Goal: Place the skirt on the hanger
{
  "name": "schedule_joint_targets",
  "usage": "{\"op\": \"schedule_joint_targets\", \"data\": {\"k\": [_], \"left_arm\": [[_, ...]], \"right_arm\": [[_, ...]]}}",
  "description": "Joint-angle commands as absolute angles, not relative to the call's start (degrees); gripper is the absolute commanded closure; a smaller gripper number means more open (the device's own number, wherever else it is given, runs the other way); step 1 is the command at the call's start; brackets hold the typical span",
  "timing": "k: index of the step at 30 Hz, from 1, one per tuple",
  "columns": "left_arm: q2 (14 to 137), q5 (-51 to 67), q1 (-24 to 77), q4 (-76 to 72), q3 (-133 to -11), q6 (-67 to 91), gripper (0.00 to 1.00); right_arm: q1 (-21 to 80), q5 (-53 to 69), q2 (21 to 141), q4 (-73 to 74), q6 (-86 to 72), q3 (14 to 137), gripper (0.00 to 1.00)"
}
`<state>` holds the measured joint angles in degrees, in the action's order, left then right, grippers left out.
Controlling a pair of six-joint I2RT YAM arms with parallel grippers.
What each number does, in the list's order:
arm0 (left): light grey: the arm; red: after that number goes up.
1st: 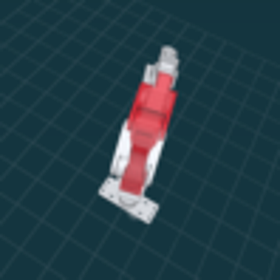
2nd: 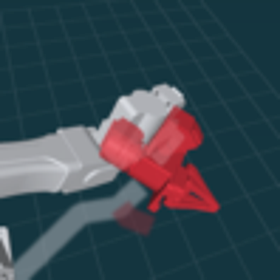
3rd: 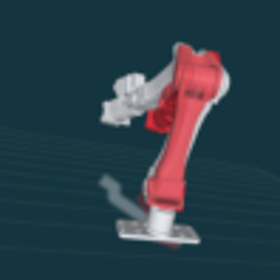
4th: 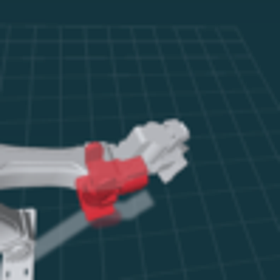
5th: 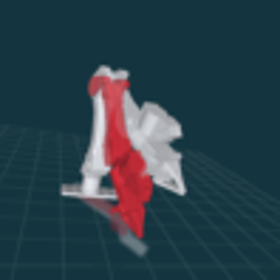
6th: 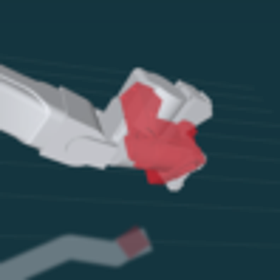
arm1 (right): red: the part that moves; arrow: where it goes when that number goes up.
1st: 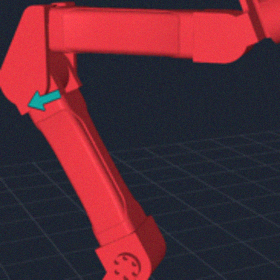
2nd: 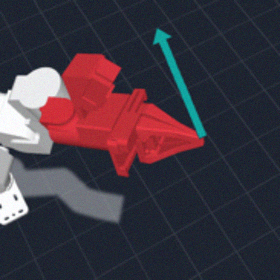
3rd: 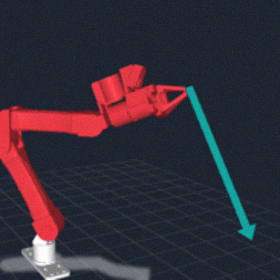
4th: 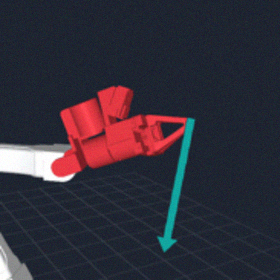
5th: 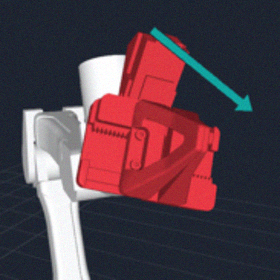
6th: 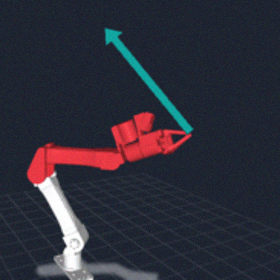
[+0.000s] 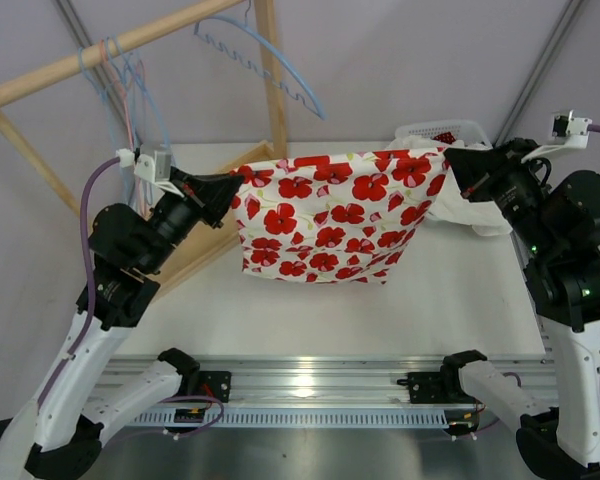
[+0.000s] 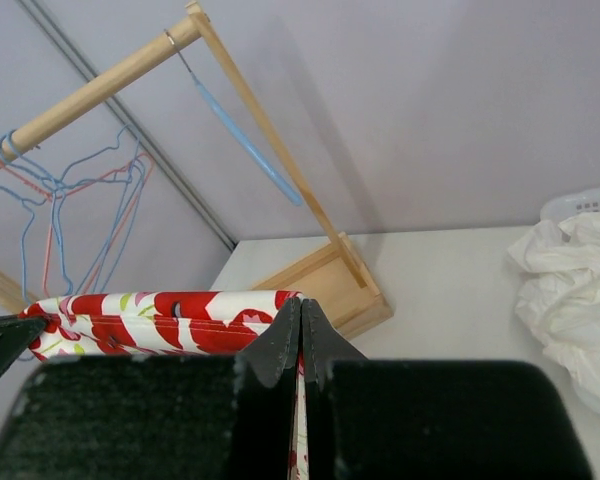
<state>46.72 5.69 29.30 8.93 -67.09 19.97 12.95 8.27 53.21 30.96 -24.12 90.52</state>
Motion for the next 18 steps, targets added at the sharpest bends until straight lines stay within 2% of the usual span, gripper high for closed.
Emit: {"op": "schedule_joint_targets", "data": {"k": [1, 11, 18], "left_arm": [[44.6, 8.6, 28.9, 8.6, -68.0, 20.0, 1.0], [38.9, 14.2, 29.4, 10.8, -60.3, 26.0, 1.0], [44.7, 14.5, 29.4, 8.5, -57.6, 27.9, 1.0]], "right_arm": [[12.5, 8.5, 51.9, 32.5, -22.7, 91.2, 1.0], [12.5, 4.8, 47.7, 42.5, -22.4, 91.1, 1.0], [12.5, 1.5, 48.7, 43.6, -23.0, 82.8, 1.0]]}}
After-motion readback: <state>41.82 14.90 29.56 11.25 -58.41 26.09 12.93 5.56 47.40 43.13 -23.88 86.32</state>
